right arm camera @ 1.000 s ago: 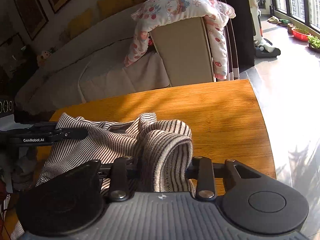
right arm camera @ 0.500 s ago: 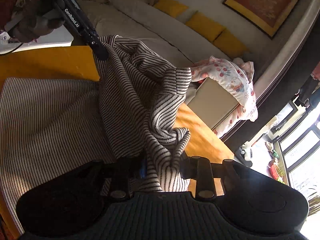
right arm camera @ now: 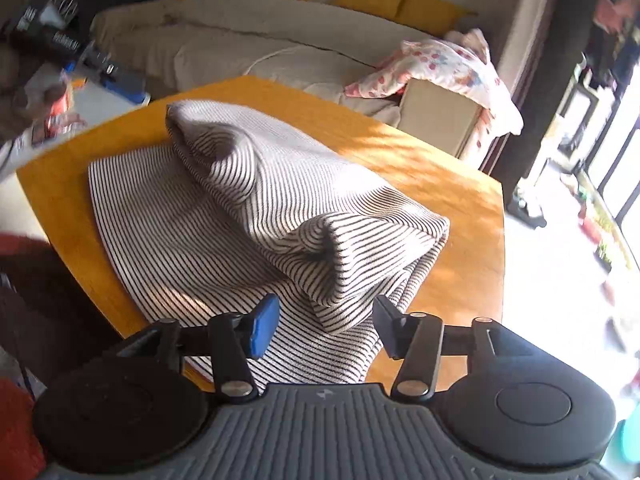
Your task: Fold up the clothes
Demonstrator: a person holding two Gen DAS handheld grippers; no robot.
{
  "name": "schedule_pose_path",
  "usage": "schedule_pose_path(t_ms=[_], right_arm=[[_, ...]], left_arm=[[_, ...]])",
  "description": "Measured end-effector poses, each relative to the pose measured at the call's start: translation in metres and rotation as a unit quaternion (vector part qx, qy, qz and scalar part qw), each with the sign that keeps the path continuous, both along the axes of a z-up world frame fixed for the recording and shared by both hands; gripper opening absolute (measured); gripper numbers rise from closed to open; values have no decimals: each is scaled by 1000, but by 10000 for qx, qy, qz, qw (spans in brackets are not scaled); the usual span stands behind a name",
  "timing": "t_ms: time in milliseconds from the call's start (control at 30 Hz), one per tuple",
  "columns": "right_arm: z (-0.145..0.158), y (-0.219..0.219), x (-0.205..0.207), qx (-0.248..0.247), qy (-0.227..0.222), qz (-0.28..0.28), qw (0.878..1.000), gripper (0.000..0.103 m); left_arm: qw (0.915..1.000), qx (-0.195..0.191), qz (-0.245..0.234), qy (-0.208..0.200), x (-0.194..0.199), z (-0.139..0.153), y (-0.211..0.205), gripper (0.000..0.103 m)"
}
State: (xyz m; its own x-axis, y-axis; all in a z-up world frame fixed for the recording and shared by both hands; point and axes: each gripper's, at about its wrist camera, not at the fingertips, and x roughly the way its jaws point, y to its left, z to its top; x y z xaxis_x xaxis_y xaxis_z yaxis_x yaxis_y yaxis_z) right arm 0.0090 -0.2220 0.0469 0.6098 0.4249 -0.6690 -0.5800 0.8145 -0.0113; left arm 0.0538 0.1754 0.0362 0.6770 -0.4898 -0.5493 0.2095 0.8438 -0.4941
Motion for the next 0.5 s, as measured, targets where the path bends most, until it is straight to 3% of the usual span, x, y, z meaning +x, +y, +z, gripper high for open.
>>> schedule_pose_path(t_ms=[67,200,267,400,467,500], right_arm=[[3,-20,13,964,422,-564,9928,64],[-9,-42,40,2398,978,-1393,9558,70],[-21,-35,51,2400,1060,-1594,9517,70],[-48,-10,63,1746,920,-1615,9669,69],[-56,-1,63,1551,753,-1532,9730,60],[-57,2,63,1462,622,-1436,9768,39]], left_arm=[[9995,-242,130,140,14,-5,-4,91],[9978,-427,261,437,40,-19,-17,92],[9978,-278,245,546,49,-27,-28,92],[9977,258,224,583,54,-41,-46,86],[9977,466,150,473,51,-40,-53,64],[9975,554,102,416,49,-38,-56,49]])
